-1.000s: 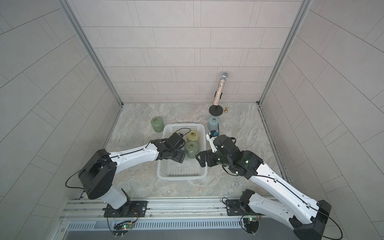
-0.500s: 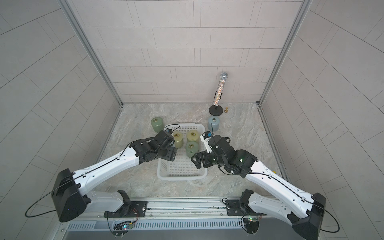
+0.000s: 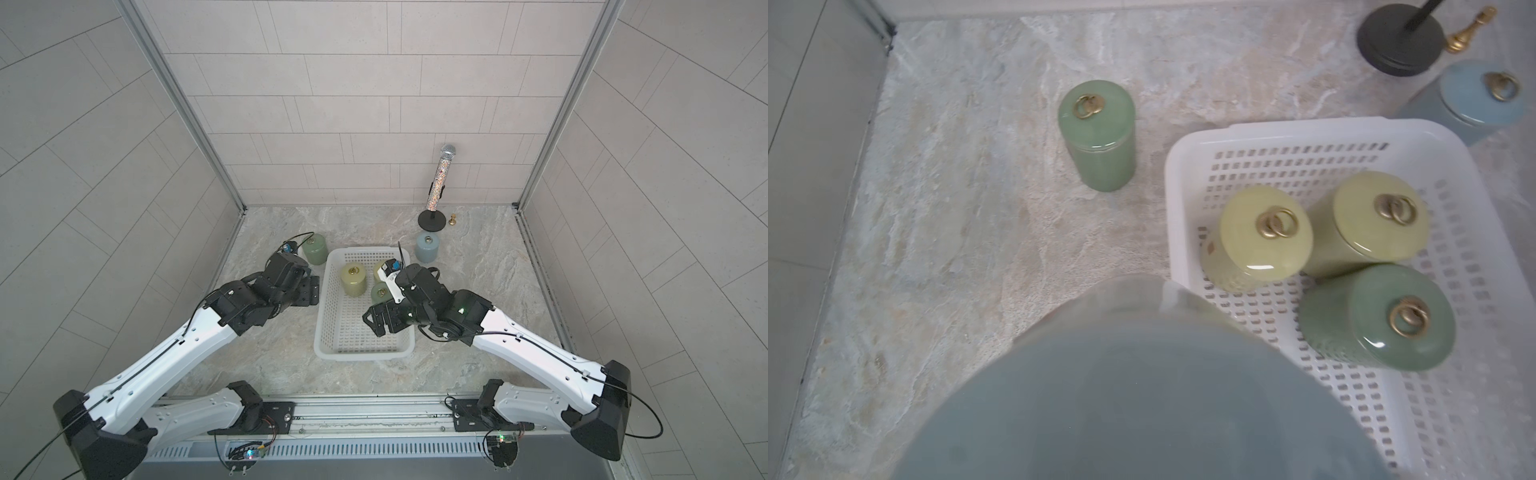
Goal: Take the tea canister out of the basket
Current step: Place the tea canister at the center of the board.
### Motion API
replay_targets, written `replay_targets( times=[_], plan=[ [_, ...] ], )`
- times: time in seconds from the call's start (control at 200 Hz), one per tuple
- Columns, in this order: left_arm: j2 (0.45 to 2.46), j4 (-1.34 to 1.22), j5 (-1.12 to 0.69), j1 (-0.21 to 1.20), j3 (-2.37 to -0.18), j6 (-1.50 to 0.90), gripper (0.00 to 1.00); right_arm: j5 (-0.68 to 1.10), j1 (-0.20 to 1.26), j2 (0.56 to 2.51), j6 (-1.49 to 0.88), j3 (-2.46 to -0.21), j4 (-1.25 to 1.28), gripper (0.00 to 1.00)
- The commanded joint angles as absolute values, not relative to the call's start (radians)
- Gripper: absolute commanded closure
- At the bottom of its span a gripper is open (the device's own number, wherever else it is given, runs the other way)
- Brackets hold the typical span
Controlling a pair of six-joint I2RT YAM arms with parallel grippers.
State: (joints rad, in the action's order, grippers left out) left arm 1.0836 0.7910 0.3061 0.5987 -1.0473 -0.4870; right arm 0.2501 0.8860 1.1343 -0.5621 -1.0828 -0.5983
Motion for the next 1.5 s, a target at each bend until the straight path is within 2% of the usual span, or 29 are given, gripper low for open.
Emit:
replay_targets(
  times=[0.0, 0.205, 0.66, 1.331, 1.496],
  plan=[
    [1.077, 0.693, 0.273, 0.522, -0.998, -0.503, 0.16, 0.253, 0.906, 1.164, -0.537, -1.122, -0.583, 0.0],
    [1.161, 0.535, 0.197, 0.392, -0.912, -0.5, 0.16, 0.249, 0.93, 1.213, -0.536, -1.165, -0.562, 0.0],
    [1.442, 0.393, 0.098, 0.277, -0.904, -0.502, 0.16, 0.213, 0.934, 1.241, -0.534, -1.192, -0.591, 0.0],
    [1.593, 0.314, 0.052, 0.267, -0.935, -0.509, 0.15, 0.18, 0.934, 1.208, -0.541, -1.148, -0.592, 0.0],
    [1.595, 0.313, 0.05, 0.268, -0.935, -0.512, 0.1, 0.173, 0.934, 1.201, -0.546, -1.141, -0.593, 0.0]
  ],
)
